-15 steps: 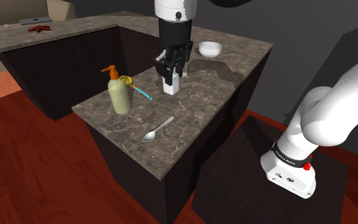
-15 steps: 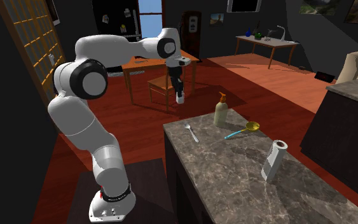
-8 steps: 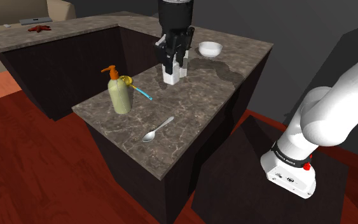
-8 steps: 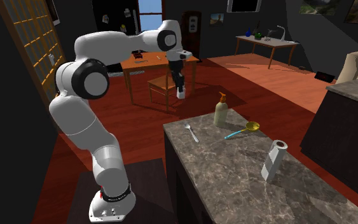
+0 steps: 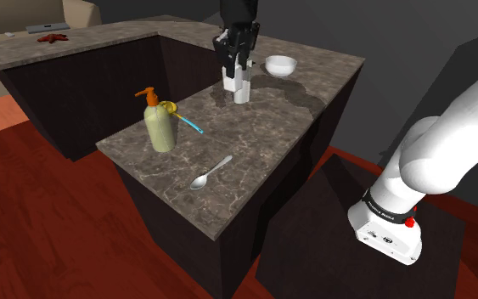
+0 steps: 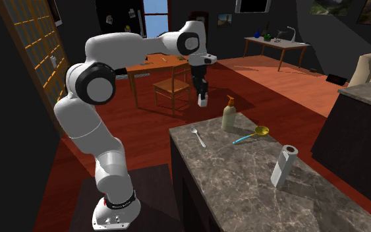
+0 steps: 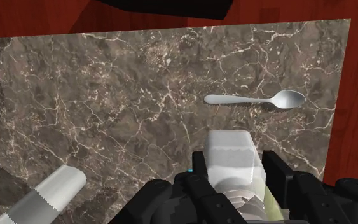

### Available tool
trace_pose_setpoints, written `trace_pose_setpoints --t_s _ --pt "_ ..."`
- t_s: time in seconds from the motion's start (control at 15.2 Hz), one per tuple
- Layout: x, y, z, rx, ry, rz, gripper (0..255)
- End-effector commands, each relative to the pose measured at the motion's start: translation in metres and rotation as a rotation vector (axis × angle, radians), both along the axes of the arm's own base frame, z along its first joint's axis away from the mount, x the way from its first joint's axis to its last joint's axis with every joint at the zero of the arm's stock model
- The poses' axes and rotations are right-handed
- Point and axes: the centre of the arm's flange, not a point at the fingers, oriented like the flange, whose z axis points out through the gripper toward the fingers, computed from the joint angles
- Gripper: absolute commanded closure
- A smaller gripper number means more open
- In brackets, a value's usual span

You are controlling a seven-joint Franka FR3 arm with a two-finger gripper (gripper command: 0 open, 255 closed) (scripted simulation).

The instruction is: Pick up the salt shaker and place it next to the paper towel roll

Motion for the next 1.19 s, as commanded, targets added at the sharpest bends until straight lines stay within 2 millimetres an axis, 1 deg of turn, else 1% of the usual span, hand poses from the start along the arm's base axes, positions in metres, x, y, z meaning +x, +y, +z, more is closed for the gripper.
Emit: trace_pose_setpoints --t_s 0.0,1.12 --pt "0.017 -0.022 -0.001 0.0 0.0 0.001 255" --pt "0.161 -0.194 -0.001 0.0 0.0 0.001 255"
